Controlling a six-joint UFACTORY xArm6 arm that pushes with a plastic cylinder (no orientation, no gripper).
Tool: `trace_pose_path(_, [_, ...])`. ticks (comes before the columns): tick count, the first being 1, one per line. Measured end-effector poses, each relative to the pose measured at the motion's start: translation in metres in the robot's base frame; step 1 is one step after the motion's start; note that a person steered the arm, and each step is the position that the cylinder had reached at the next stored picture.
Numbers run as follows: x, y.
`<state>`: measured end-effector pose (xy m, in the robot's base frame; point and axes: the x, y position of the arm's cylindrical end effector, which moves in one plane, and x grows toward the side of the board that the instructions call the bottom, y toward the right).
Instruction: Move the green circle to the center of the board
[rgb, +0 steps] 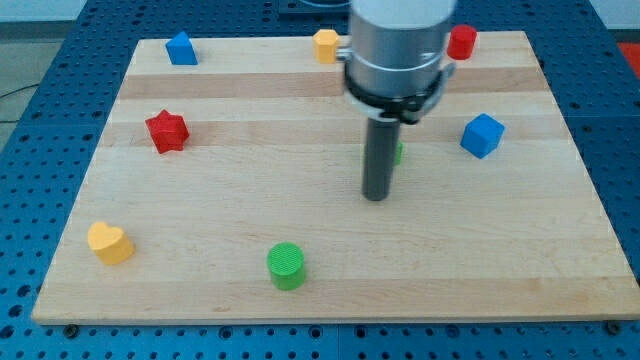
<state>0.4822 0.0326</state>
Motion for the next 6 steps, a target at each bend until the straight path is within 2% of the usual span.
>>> trace_pose_path(1, [-0.046, 0.001])
trace_pose_path(2, [-0.069, 0.014])
trace_pose_path(3, [-0.048, 0.017])
trace_pose_path(4, [0.023, 0.040])
trace_pose_path(5, [0.102, 0.005])
trace_pose_path(6, [0.136, -0.041])
